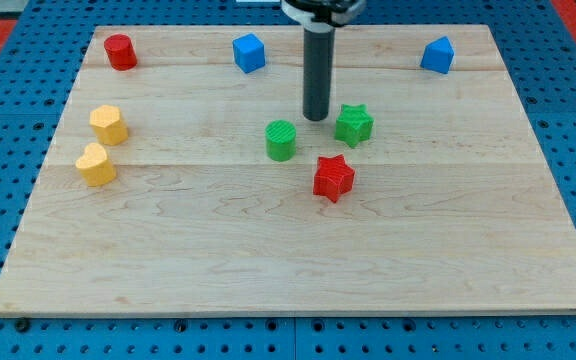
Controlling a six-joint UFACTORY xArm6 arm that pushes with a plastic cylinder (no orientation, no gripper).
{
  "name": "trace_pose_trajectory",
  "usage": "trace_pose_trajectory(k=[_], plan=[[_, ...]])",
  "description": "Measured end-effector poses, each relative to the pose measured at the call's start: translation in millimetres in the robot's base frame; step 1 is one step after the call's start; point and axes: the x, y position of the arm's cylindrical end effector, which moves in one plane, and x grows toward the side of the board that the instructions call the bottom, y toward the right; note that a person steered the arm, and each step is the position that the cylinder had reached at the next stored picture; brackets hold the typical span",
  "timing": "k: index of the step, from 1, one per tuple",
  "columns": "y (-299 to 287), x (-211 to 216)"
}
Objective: Push the green star to the center right side of the board
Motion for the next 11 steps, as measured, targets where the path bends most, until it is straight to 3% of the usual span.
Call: trace_pose_trajectory(k=[2,8,11], plan=[[125.2,17.3],[155.6,17.4],[143.2,48.6]])
